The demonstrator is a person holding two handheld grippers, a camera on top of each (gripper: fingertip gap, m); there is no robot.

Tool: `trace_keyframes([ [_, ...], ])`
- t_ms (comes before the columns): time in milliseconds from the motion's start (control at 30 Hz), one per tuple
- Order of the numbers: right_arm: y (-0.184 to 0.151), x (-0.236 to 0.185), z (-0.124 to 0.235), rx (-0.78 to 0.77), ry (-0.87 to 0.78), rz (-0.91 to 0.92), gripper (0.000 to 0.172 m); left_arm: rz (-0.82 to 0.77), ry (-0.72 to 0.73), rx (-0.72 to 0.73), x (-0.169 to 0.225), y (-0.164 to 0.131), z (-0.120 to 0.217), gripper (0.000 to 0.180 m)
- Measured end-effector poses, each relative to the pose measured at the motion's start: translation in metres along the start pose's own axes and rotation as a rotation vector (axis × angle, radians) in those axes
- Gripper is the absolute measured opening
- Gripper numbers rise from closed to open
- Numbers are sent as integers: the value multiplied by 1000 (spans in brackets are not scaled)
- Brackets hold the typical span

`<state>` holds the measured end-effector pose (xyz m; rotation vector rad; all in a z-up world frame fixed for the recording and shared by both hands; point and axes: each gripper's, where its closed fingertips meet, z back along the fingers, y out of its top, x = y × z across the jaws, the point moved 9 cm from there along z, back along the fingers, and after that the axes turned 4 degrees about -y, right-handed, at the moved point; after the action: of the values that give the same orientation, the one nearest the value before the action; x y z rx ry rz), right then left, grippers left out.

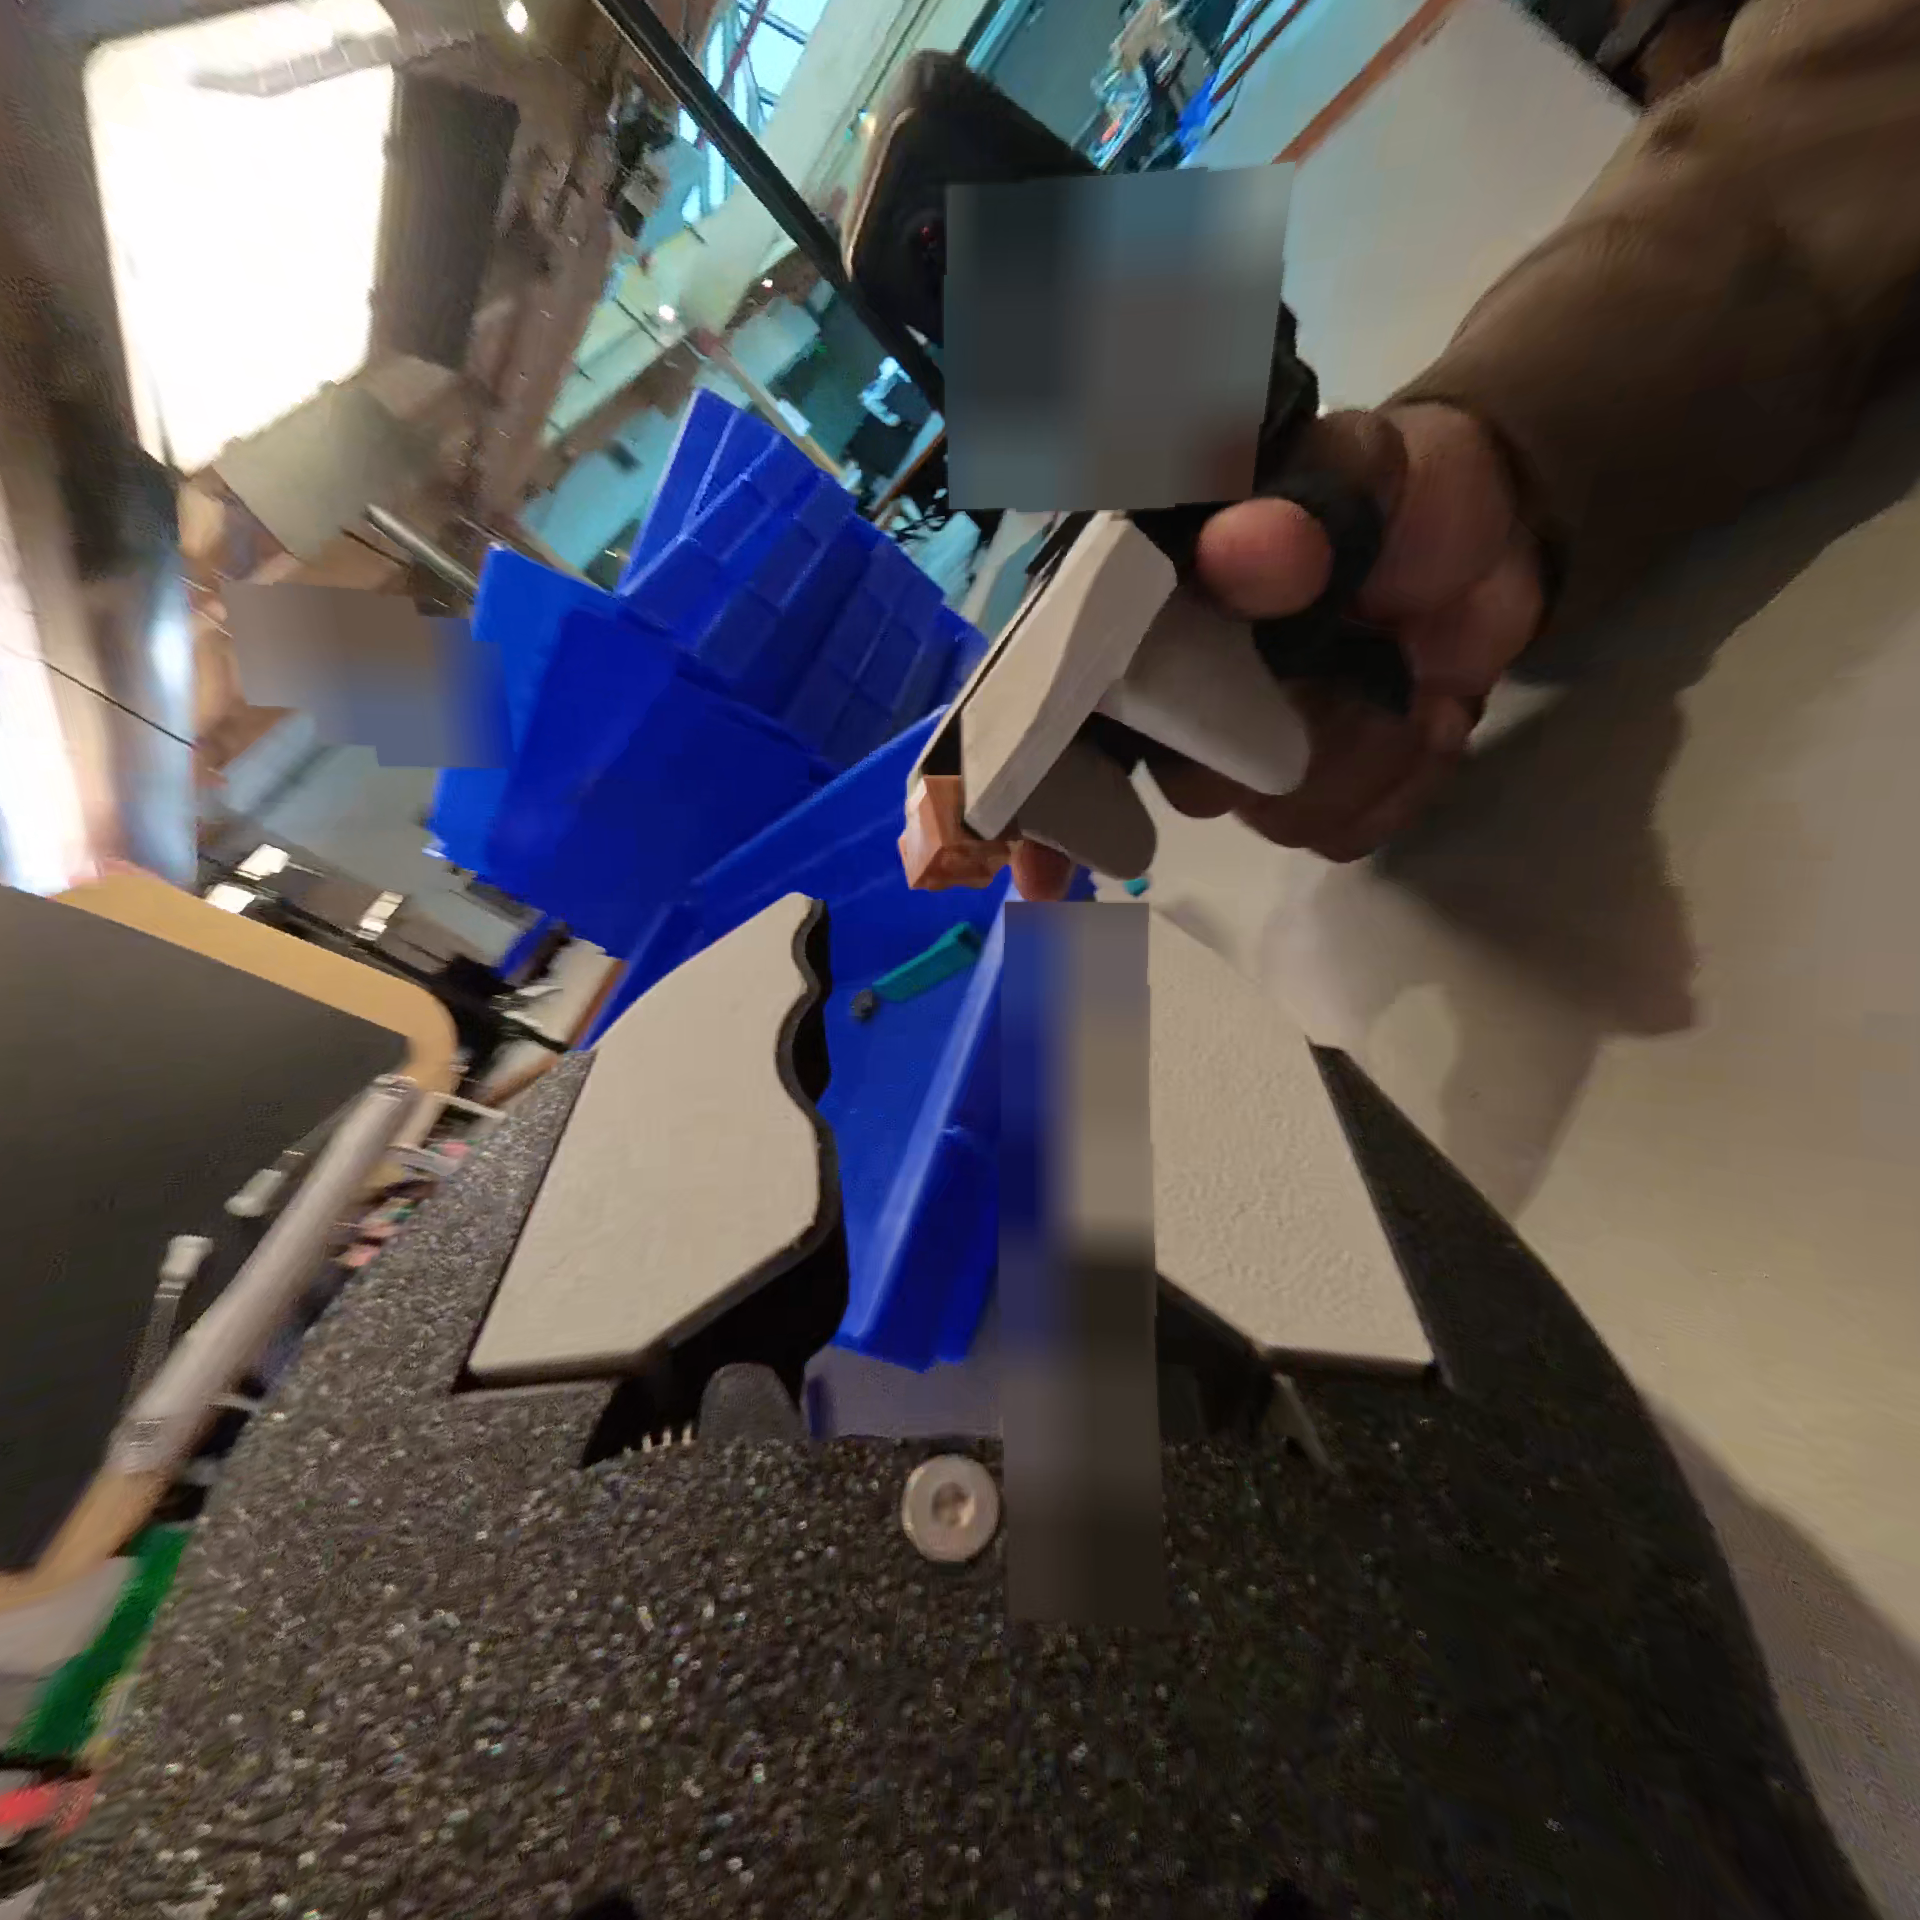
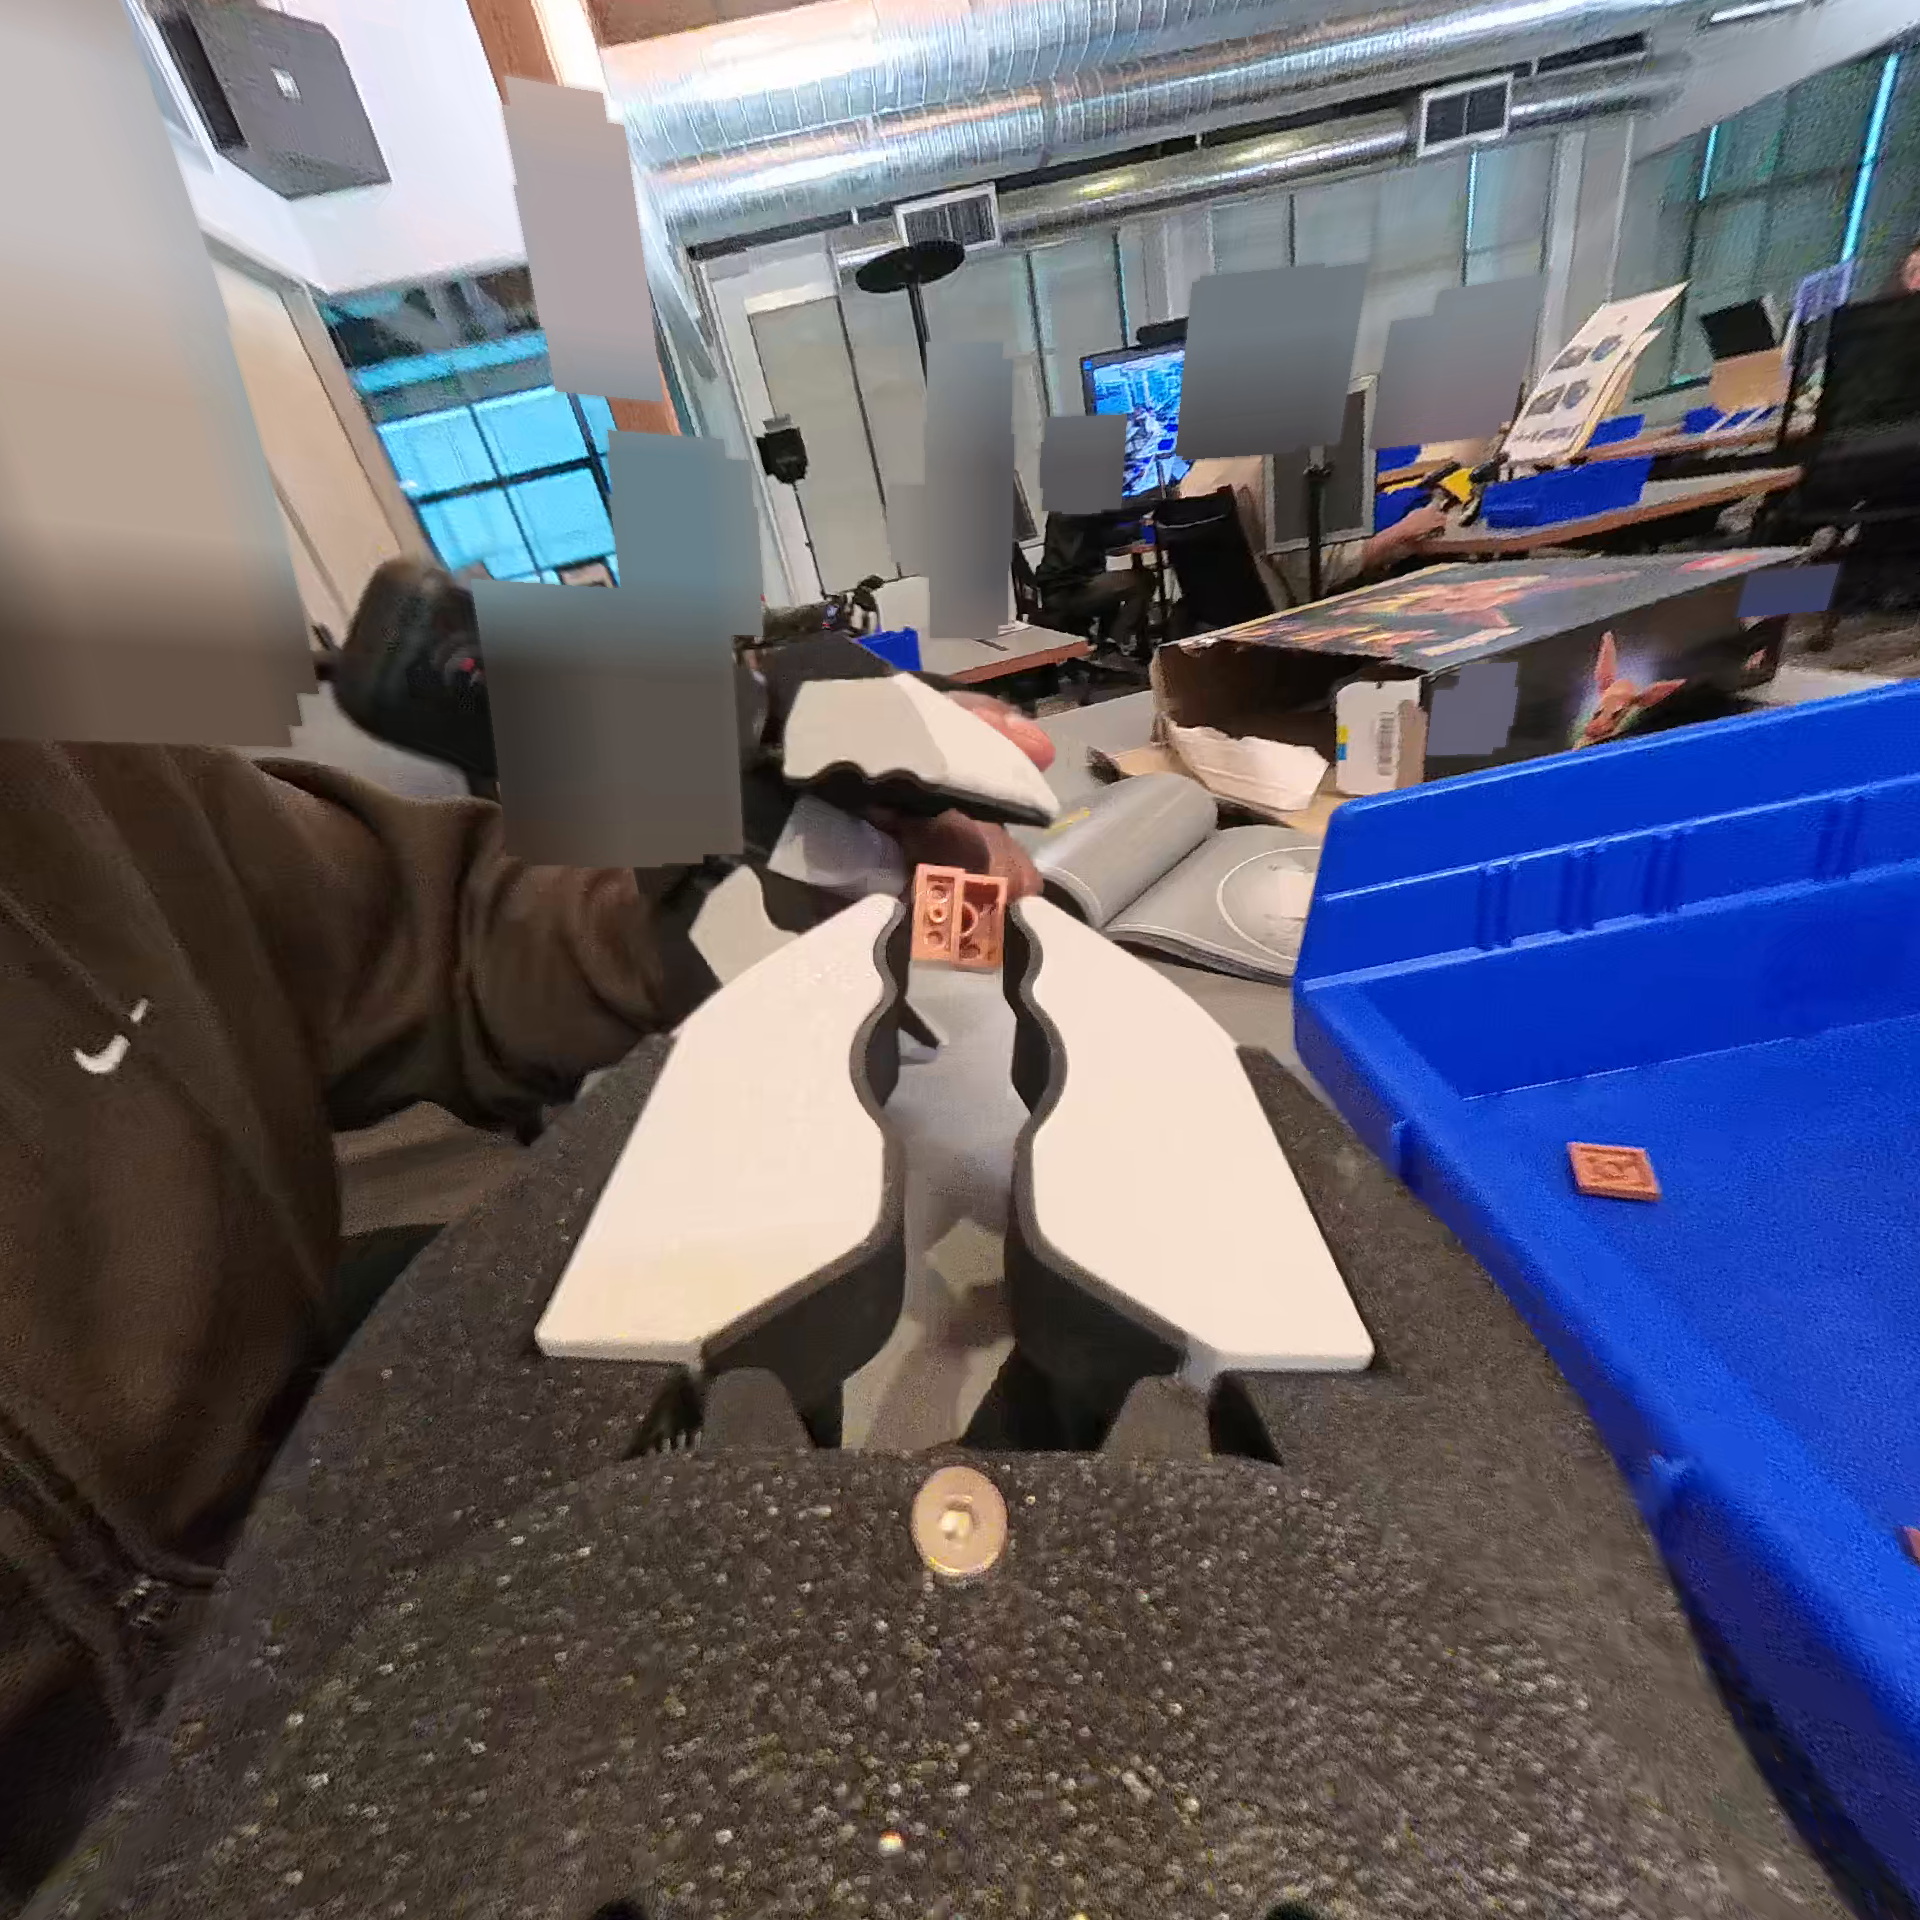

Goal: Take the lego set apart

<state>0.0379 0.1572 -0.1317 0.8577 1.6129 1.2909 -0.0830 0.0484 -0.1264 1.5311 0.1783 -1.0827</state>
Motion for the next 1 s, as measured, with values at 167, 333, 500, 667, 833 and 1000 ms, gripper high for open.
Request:
trace_keyframes([
  [167,-6,-1,-7,-11,0,-75,17,-200,79,-64,10,1,-4,33],
  [333,-11,-3,-13,-22,-2,-90,17,-256,134,-133,12,0,-7,30],
  [500,-12,-4,-15,-5,-32,-75,17,-300,190,-188,13,-1,-9,21],
  [667,-12,-3,-15,10,-60,-81,17,-323,227,-241,14,-1,-11,19],
  [833,-14,-4,-16,-19,-81,-41,17,-333,210,-278,14,-2,-11,18],
  [1000,-11,-8,-12,-128,-163,277,28,-316,155,-334,10,-6,-8,17],
])
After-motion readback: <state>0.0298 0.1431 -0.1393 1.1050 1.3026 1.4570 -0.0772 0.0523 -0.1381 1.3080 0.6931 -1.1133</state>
